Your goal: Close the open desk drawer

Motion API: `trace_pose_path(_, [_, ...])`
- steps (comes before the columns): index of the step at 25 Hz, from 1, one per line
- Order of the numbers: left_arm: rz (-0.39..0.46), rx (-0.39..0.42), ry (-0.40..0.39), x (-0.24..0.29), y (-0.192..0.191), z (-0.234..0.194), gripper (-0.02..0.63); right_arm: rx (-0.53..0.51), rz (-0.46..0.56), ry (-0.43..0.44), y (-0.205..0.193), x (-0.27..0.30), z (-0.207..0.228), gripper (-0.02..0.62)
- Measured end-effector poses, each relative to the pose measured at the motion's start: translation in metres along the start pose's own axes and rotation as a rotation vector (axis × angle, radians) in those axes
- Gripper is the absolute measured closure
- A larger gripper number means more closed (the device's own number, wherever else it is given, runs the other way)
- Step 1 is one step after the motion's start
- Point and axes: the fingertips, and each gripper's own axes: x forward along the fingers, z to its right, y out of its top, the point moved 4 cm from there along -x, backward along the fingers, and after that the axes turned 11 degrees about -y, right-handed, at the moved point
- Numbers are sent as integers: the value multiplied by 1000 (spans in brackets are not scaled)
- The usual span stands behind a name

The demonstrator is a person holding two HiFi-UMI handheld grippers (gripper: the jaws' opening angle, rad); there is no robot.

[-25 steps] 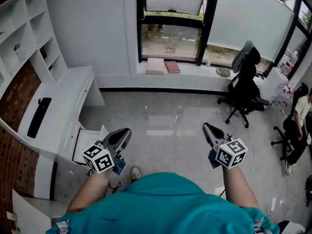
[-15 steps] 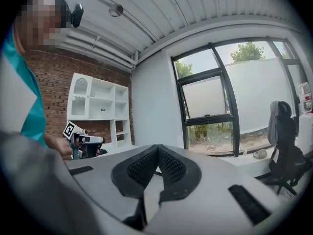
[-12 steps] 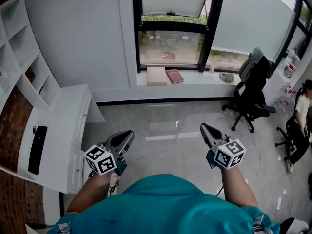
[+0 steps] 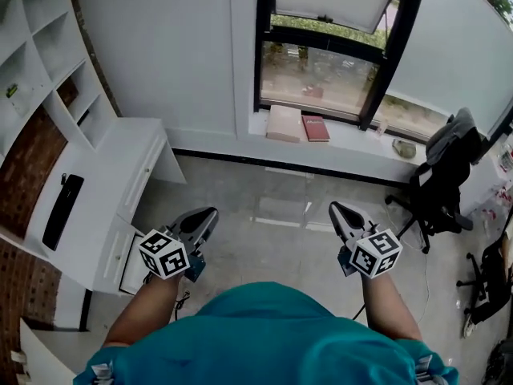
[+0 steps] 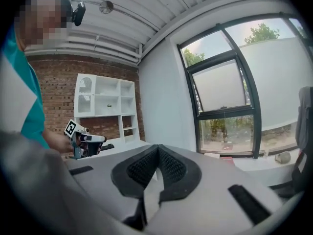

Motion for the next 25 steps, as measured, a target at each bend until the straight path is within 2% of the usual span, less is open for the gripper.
trace_pose_path(5, [63,-18,152,15,-19,13,580,-60,-44,157,-15,31,32,574])
trace_pose_path(9, [93,-39,255,-10,-39,8,580,-117,-64,232,-28,74,23,574])
trace_pose_path(15, [105,-74,414,-101,-68,-16,580,-171,-94,309,-67,149,-43,574])
trace_pose_path(20, [119,-132,561,-185,-95,-32,581,-207,-174,395,-112,211,-124,574])
trace_pose_path(25, [134,-213,699,-254,-137,-38,581,-275,-250,509,-166,269,-207,574])
